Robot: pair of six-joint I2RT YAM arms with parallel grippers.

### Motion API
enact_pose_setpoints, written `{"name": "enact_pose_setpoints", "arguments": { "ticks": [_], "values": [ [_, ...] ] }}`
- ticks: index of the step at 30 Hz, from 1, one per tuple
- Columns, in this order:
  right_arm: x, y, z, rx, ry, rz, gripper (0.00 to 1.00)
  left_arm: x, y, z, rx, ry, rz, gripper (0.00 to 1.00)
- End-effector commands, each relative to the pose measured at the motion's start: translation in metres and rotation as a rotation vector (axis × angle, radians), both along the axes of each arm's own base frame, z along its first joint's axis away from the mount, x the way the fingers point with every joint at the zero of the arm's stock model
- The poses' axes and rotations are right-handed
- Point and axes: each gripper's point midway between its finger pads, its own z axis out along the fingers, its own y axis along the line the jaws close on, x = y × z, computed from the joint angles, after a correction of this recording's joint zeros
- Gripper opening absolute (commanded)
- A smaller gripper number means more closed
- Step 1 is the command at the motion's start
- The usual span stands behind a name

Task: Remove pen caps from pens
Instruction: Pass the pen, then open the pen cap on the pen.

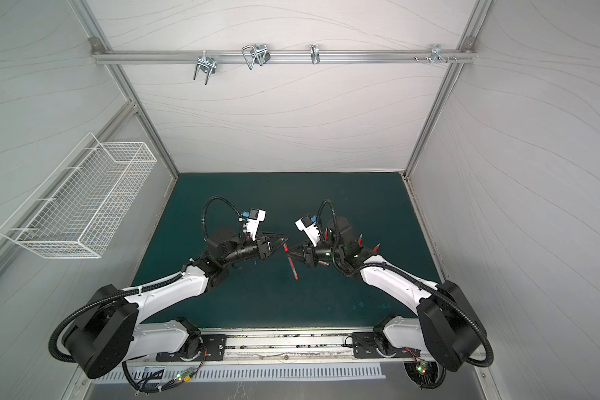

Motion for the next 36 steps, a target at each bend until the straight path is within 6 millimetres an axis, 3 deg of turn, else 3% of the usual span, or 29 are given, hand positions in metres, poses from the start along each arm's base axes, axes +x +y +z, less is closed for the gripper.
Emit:
{"name": "enact_pose_setpoints", "arguments": {
  "ticks": [1, 4, 10, 17, 19, 26, 36],
  "values": [
    [-0.003, 0.004, 0.006, 0.020, -0.029, 0.033, 0.00, 0.001, -0.004, 0.023, -0.028, -0.061, -0.019, 0.24],
    [-0.002, 0.004, 0.005, 0.017, -0.028, 0.027, 0.00, 0.001, -0.004, 0.023, -0.027, -0.065, -0.020, 0.14],
    [-0.002, 0.004, 0.007, 0.017, -0.029, 0.020, 0.01, 0.000, -0.006, 0.024, -0.034, -0.061, -0.029, 0.06],
    [0.002, -0.004, 0.009, -0.007, -0.069, -0.035, 0.39, 0.001, -0.002, 0.024, -0.026, -0.072, -0.007, 0.00],
    [0.001, -0.005, 0.012, -0.001, -0.080, -0.039, 0.43, 0.000, -0.002, 0.025, -0.027, -0.074, -0.006, 0.00],
    [0.006, -0.008, 0.008, -0.015, -0.090, -0.076, 0.37, 0.001, -0.001, 0.023, -0.020, -0.073, 0.003, 0.00],
    [-0.003, 0.008, -0.002, -0.060, -0.080, -0.016, 0.30, 0.002, -0.002, 0.023, -0.024, -0.068, -0.002, 0.00]
  ]
}}
